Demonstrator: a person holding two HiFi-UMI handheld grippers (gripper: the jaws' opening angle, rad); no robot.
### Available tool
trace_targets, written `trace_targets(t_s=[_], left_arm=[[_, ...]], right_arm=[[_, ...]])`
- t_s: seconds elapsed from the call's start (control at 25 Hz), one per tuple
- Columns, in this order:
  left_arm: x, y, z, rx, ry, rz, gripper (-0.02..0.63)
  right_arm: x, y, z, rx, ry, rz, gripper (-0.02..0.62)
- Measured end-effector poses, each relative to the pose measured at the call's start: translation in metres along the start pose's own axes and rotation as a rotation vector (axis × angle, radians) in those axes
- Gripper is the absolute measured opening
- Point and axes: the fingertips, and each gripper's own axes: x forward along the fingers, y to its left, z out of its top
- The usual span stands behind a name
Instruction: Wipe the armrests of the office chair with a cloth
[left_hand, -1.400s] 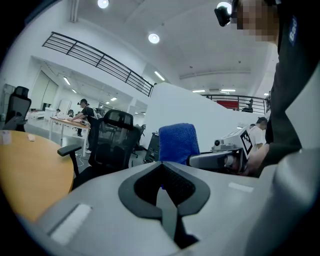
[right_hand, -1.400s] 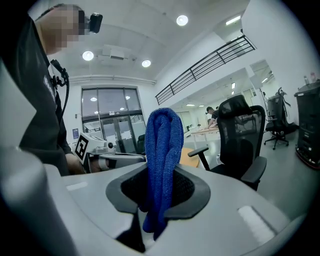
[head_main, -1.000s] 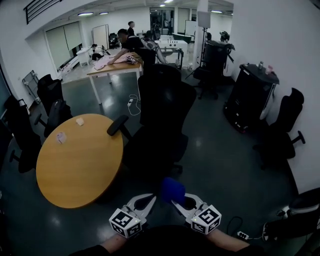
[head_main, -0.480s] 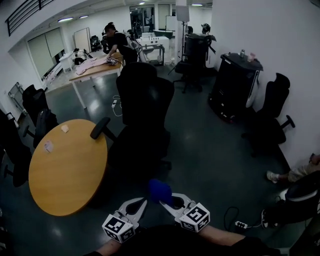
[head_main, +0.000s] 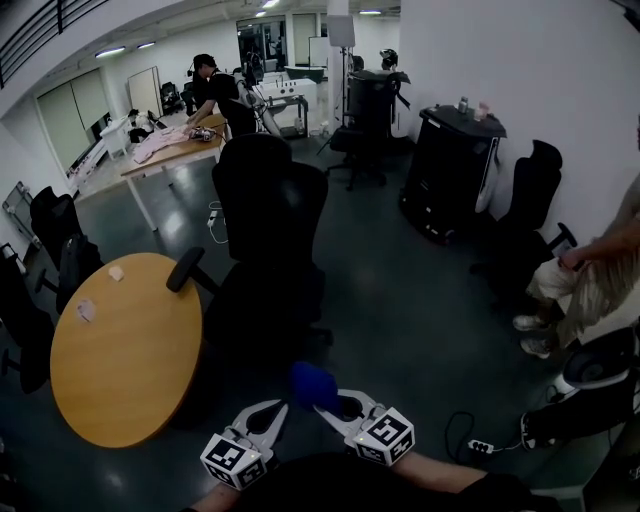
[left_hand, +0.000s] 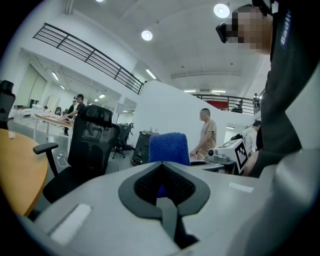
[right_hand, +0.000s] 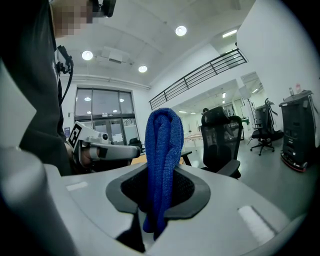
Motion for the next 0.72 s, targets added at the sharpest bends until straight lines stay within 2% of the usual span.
trace_targets(t_s=[0.72], left_arm=[[-0.0017, 0.0069, -0.0023, 0.001, 0.001, -0.009, 0.017]], right_arm=[[0.0072, 0.0003, 0.0012, -0.011, -0.001, 0.001, 0.089]])
